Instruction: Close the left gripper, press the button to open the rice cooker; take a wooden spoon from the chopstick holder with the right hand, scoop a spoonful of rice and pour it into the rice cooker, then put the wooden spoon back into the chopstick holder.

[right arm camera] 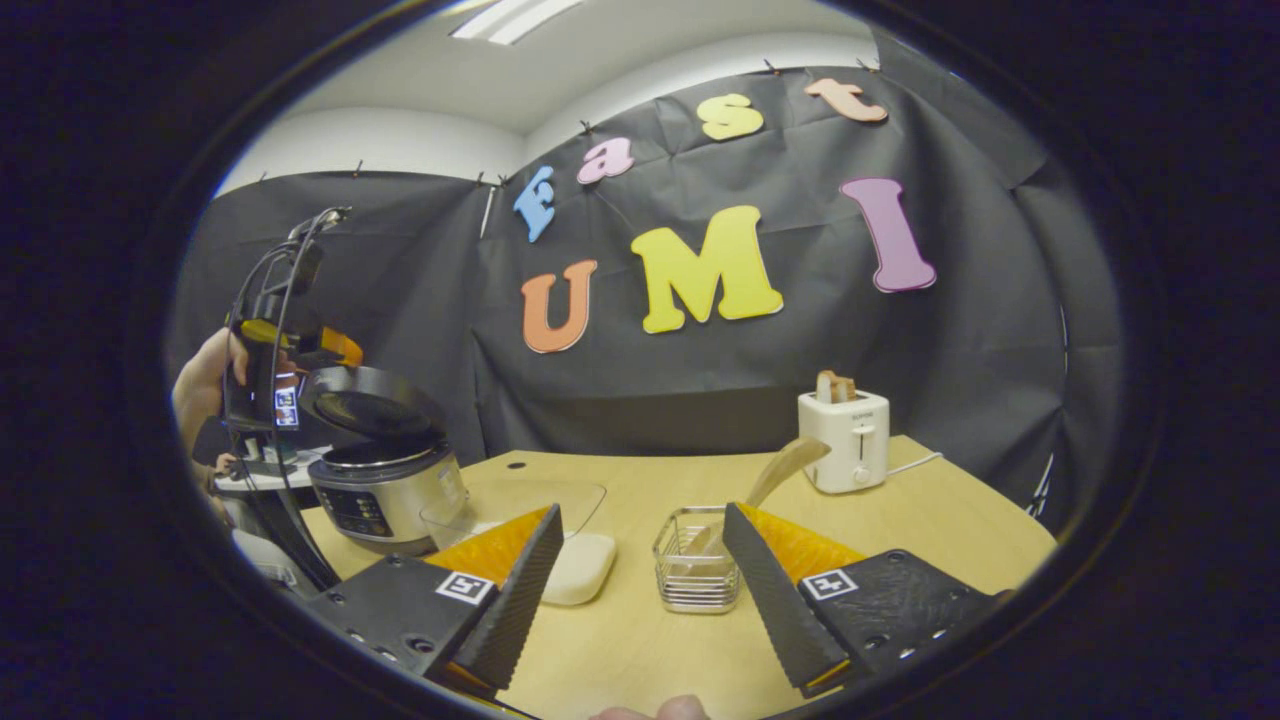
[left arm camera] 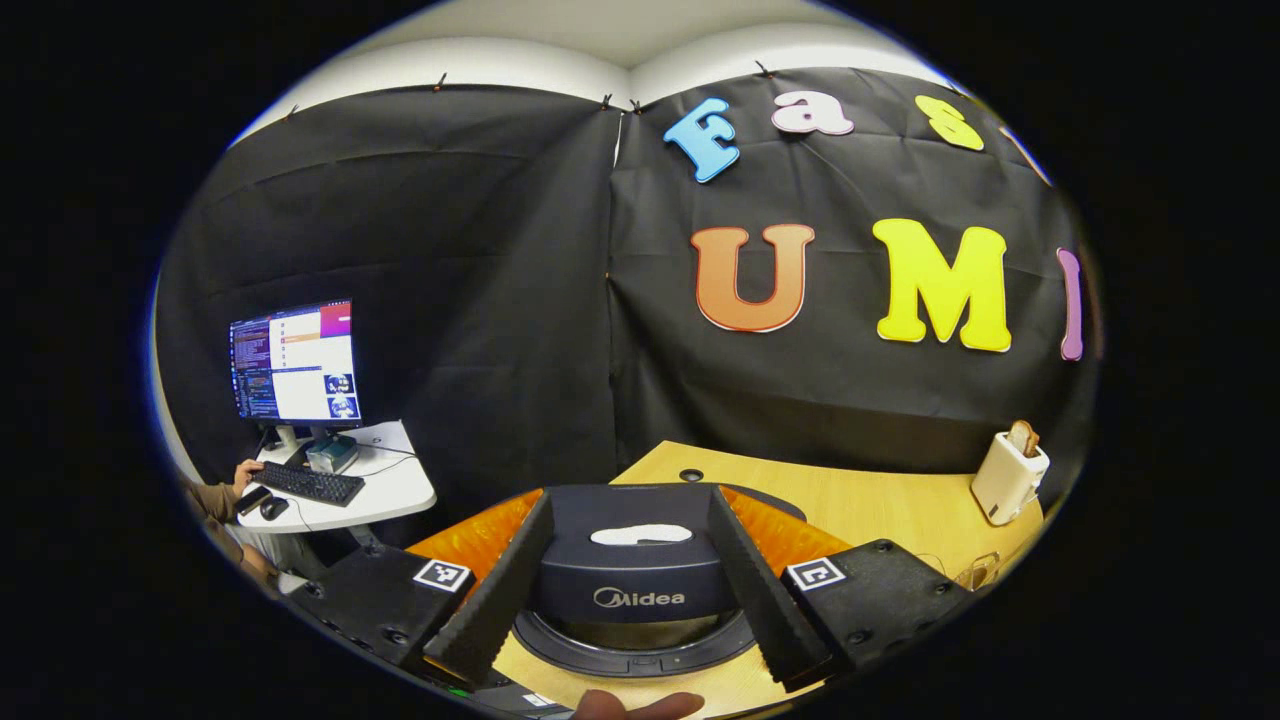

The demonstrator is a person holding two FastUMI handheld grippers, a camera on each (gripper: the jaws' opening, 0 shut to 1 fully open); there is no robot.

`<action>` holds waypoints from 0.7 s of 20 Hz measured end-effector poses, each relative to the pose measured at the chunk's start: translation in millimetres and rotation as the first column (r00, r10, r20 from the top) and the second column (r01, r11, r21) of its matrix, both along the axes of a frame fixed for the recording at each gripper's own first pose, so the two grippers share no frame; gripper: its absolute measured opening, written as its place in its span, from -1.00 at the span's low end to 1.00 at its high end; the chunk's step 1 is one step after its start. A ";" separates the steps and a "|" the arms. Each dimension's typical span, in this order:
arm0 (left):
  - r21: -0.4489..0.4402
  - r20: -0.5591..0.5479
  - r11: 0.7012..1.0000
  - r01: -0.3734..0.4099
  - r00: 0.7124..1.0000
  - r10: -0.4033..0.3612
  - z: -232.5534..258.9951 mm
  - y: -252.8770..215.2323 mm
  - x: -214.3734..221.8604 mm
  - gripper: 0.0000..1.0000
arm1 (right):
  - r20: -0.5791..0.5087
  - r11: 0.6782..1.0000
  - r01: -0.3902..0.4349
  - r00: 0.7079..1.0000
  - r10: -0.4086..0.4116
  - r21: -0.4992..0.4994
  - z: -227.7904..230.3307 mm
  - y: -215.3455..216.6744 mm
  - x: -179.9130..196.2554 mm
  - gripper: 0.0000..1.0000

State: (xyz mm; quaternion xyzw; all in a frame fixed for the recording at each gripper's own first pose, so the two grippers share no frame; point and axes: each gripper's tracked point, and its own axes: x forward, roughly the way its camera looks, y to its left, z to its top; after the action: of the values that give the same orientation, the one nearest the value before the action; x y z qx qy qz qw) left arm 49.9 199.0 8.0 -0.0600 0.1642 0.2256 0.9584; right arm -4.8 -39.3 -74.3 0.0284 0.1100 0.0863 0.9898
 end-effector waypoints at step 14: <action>0.019 0.002 1.000 0.017 1.000 -0.017 -72.1 -18.7 -36.1 0.98 | -0.039 0.998 -0.052 0.998 0.051 -0.040 -19.2 21.2 -3.5 0.91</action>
State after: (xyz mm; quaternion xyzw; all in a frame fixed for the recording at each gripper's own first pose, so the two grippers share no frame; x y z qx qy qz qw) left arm 13.9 180.3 -64.1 -0.0500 0.1613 0.2191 0.9610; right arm -8.3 -18.1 -93.5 0.0070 0.1311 0.1089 0.9853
